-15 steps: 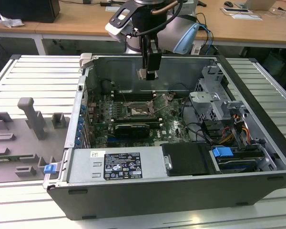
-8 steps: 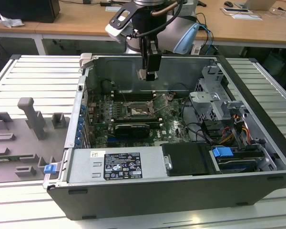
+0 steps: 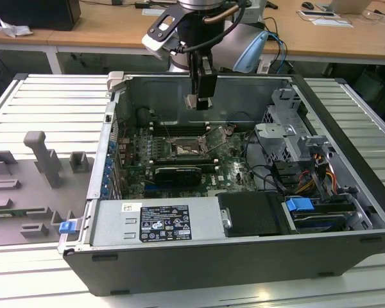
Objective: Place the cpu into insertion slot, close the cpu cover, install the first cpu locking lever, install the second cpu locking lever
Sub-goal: 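Place the cpu into insertion slot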
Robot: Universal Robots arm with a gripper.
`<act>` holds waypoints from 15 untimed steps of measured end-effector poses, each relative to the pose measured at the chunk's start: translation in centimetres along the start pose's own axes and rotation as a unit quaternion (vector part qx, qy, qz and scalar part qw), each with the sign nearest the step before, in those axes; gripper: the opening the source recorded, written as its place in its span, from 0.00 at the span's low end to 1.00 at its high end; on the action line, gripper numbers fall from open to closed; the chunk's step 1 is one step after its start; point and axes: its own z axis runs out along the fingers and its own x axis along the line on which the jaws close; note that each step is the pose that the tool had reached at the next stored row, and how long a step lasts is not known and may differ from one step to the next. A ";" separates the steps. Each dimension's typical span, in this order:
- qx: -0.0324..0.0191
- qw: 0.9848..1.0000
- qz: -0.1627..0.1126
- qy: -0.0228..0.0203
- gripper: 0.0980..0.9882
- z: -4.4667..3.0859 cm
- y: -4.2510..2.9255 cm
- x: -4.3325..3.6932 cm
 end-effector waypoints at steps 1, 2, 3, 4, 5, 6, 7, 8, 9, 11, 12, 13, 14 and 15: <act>0.000 1.000 0.000 0.000 0.48 0.03 0.00 0.00; 0.000 1.000 0.000 0.000 0.48 0.08 -0.01 0.00; 0.000 1.000 0.000 0.000 0.48 0.13 -0.01 0.00; 0.000 1.000 0.000 0.000 0.48 0.15 -0.01 0.00; 0.000 1.000 0.000 0.000 0.48 0.18 -0.02 0.00; 0.000 1.000 0.000 0.000 0.48 0.23 -0.02 0.00; 0.000 1.000 0.000 0.000 0.48 0.30 -0.02 0.00; 0.000 1.000 0.000 0.000 0.48 0.35 -0.03 0.00; 0.000 1.000 0.000 0.000 0.48 0.39 -0.03 0.00; 0.000 1.000 0.000 0.000 0.48 0.49 -0.04 0.00; 0.000 1.000 0.000 0.000 0.48 0.55 -0.05 -0.01; 0.000 1.000 0.000 0.000 0.48 0.60 -0.05 -0.01; 0.000 1.000 0.000 0.000 0.48 0.64 -0.05 -0.01; 0.000 1.000 0.000 0.000 0.48 0.82 -0.08 -0.04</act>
